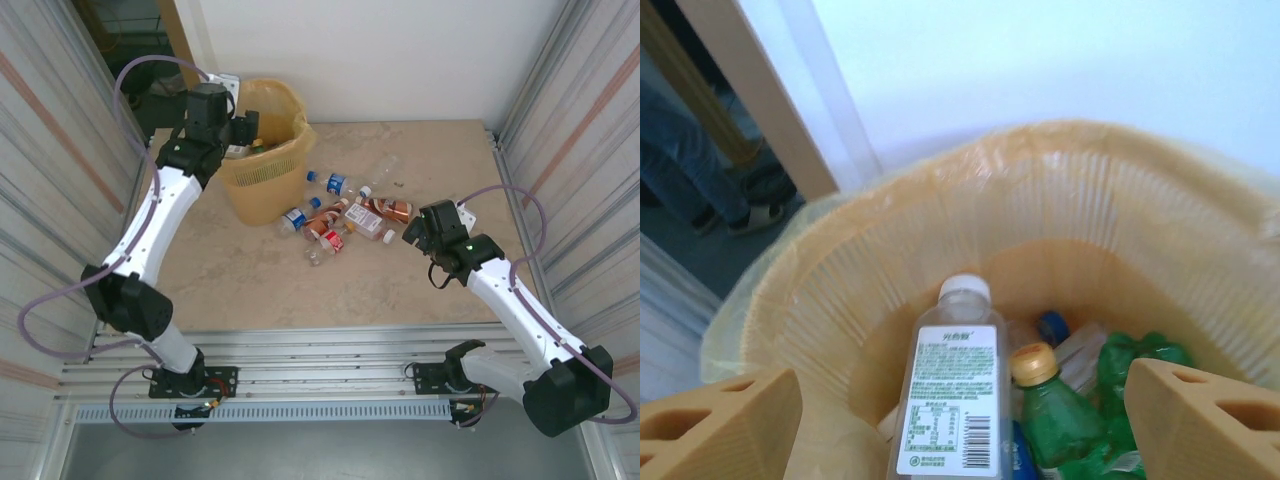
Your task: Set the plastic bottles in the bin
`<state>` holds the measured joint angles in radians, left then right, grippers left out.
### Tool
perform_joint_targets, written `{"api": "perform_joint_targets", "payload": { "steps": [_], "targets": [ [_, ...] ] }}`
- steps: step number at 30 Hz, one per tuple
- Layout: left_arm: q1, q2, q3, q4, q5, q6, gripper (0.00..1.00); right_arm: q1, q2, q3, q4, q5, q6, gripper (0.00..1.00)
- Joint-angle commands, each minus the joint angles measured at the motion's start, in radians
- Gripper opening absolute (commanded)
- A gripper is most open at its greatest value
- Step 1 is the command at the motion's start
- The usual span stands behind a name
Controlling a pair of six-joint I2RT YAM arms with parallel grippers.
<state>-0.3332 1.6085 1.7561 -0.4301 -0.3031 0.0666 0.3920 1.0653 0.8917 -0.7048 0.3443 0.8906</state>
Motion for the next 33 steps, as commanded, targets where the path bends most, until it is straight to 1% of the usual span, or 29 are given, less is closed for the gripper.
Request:
{"api": "perform_joint_targets", "payload": {
  "steps": [1,4,10,13,17,19,26,33],
  "targets": [
    [-0.047,-0.092,-0.051,0.084,0.021,0.069,0.85,-0.007,0.005,0.019,0.002,0.019,0.021,0.98],
    [-0.105,-0.156,-0.118,0.115,0.032,0.102,0.87,-0.007,0.006,0.025,-0.003,0.024,0.018,0.98],
    [-0.255,-0.233,-0.254,0.126,0.004,0.134,0.95,-0.008,-0.007,0.032,-0.018,0.049,0.022,0.98],
    [-0.341,-0.236,-0.323,0.133,-0.020,0.136,0.99,-0.008,-0.016,0.032,-0.027,0.065,0.031,0.98],
    [-0.439,-0.194,-0.380,0.124,-0.044,0.119,0.99,-0.013,-0.019,0.035,-0.030,0.068,0.031,0.98],
    [-0.472,-0.160,-0.391,0.103,-0.045,0.098,0.99,-0.014,-0.018,0.034,-0.031,0.068,0.032,0.98],
    [-0.540,-0.035,-0.411,0.070,-0.041,0.016,0.99,-0.017,-0.019,0.029,-0.025,0.056,0.038,0.98],
    [-0.549,0.104,-0.390,-0.005,-0.045,-0.040,0.96,-0.019,-0.045,0.013,-0.025,0.076,0.051,0.98]
  ]
}}
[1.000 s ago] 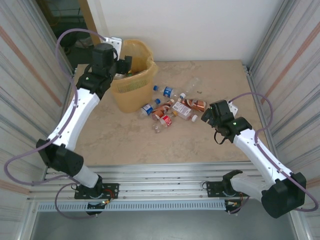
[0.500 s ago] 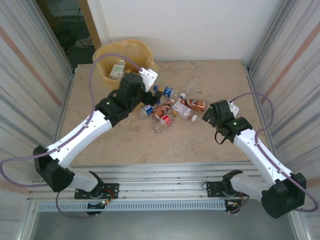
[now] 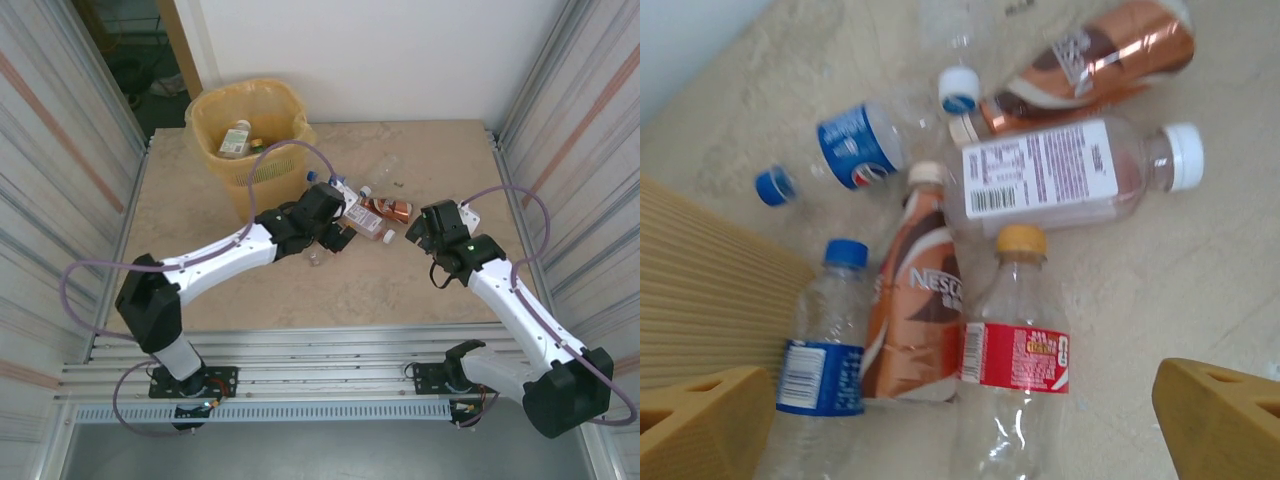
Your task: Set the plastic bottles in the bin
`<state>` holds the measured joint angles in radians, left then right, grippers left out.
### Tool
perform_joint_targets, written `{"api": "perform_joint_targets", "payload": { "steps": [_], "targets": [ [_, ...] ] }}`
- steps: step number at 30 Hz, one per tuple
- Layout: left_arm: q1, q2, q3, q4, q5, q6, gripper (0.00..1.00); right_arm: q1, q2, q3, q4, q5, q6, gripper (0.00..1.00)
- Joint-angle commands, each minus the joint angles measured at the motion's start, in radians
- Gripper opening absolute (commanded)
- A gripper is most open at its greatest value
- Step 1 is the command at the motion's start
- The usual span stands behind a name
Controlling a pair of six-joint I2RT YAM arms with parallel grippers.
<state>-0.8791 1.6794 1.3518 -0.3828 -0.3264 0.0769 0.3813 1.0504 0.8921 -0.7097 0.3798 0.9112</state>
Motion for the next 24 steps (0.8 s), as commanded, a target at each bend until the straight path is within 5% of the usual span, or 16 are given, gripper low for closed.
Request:
{"api": "perform_joint_targets", "payload": {
  "steps": [1,24],
  "targets": [
    [-0.003,0.050,0.016,-0.058,-0.019,-0.058,0.95,-0.008,-0.036,0.010,-0.022,0.045,0.032,0.98],
    [0.011,0.278,0.116,-0.140,-0.010,-0.105,0.82,-0.013,-0.037,-0.005,-0.050,0.059,0.037,0.98]
  ]
}}
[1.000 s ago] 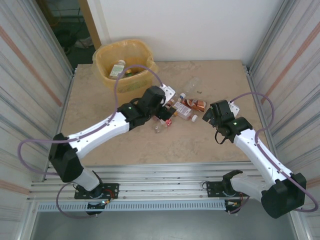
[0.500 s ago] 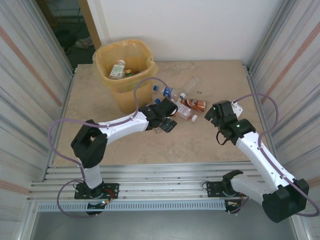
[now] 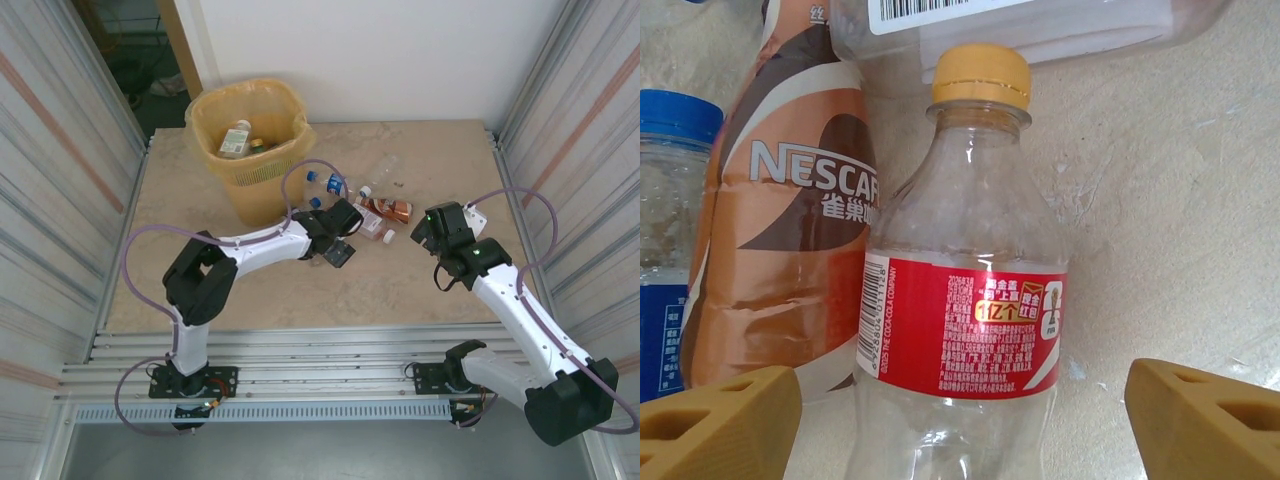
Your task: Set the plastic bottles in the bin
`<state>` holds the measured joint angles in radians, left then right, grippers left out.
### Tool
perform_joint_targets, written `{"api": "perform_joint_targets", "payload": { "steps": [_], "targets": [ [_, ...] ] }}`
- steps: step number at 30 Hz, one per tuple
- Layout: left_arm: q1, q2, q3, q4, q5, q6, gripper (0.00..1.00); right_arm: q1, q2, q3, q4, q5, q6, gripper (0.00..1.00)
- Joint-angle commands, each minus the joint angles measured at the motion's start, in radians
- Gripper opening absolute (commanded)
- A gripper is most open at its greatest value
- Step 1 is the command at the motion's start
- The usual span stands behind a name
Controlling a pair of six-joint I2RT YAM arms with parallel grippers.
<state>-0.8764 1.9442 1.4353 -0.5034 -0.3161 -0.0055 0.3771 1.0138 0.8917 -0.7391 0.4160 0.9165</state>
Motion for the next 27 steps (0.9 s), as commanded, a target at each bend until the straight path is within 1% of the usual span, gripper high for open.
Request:
{"api": "perform_joint_targets", "payload": {
  "steps": [1,4,10,18,20,27],
  "targets": [
    [0.008,0.020,0.034,-0.019,-0.016,-0.023,0.81,-0.009,0.000,-0.005,-0.020,0.023,0.033,0.98],
    [0.009,0.034,0.039,-0.017,-0.002,-0.026,0.79,-0.009,0.001,-0.007,-0.020,0.023,0.035,0.98],
    [0.009,0.057,0.041,-0.022,0.005,-0.029,0.78,-0.009,0.002,-0.009,-0.023,0.027,0.034,0.98],
    [0.007,0.088,0.047,-0.027,0.048,-0.034,0.76,-0.009,0.016,-0.002,-0.020,0.022,0.035,0.98],
    [0.007,0.097,0.048,-0.029,0.058,-0.036,0.73,-0.010,0.021,0.001,-0.020,0.020,0.035,0.98],
    [0.007,0.129,0.052,-0.031,0.079,-0.040,0.72,-0.010,0.045,0.009,-0.012,0.014,0.033,0.98]
  ]
}}
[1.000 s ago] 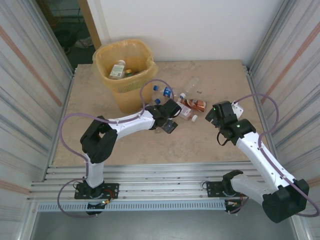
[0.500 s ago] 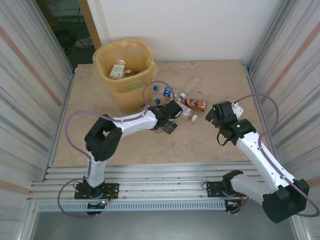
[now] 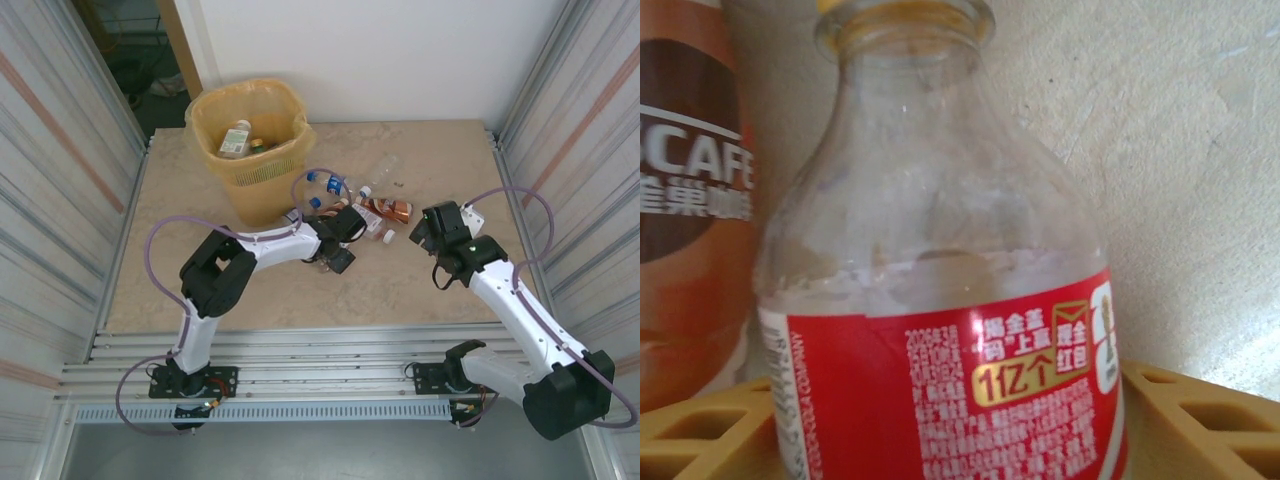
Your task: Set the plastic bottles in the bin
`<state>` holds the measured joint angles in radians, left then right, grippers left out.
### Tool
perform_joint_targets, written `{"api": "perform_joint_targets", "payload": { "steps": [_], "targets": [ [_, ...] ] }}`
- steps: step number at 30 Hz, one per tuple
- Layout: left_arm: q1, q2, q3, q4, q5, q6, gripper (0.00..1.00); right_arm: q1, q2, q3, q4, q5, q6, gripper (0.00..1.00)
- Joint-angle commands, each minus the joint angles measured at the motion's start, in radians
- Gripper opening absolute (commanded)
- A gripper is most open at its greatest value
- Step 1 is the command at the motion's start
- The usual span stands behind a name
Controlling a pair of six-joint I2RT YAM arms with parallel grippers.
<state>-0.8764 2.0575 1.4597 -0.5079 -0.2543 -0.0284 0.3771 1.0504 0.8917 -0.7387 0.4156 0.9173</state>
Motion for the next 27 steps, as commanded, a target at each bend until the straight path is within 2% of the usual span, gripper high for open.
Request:
{"api": "perform_joint_targets", "payload": {
  "steps": [1,11,16,23,27],
  "targets": [
    [0.007,0.021,0.028,-0.027,0.019,-0.018,0.71,-0.010,0.012,0.010,-0.010,0.013,0.032,0.98],
    [0.000,0.016,0.019,-0.027,0.041,-0.026,0.45,-0.010,0.030,0.018,-0.015,0.011,0.030,0.98],
    [-0.013,-0.063,0.010,-0.036,0.050,-0.018,0.44,-0.009,0.027,0.019,-0.016,0.014,0.031,0.98],
    [-0.021,-0.302,-0.026,0.015,0.076,0.030,0.43,-0.010,0.022,0.016,-0.018,0.018,0.032,0.98],
    [-0.021,-0.425,-0.026,0.036,0.043,0.094,0.43,-0.010,0.012,0.009,-0.021,0.020,0.035,0.98]
  ]
}}
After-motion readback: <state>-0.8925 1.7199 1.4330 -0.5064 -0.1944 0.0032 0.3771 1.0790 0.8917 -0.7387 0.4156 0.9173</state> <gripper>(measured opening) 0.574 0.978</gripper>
